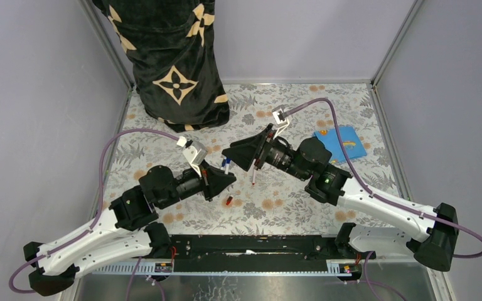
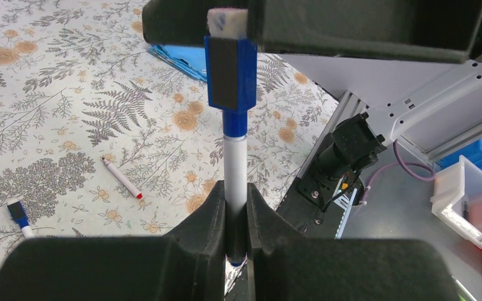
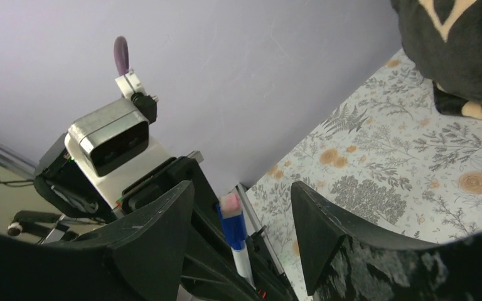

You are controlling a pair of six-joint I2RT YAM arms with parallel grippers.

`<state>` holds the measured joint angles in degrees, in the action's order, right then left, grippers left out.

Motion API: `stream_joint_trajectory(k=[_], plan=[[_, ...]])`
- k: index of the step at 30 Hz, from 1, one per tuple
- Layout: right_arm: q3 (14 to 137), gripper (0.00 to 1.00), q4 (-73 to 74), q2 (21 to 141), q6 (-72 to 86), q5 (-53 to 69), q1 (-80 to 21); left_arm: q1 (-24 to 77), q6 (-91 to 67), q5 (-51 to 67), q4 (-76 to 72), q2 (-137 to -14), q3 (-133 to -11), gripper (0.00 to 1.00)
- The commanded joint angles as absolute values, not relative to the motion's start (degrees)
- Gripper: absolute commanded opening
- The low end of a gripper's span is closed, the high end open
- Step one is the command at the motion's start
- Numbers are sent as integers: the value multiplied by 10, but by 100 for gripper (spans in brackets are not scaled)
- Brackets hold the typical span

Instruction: Insert the pens into the pen caps

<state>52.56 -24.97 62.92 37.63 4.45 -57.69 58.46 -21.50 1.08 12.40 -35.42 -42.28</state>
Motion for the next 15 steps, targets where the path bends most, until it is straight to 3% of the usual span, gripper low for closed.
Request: stream_joint_trajectory(k=[1, 6, 15], plan=[[558, 65, -264, 631, 359, 95, -580, 584, -218, 16, 86, -357, -425, 0], [563, 63, -266, 639, 355, 127, -580, 583, -219, 16, 85, -358, -424, 0], [552, 50, -274, 643, 359, 130, -580, 584, -218, 15, 85, -358, -425, 0]])
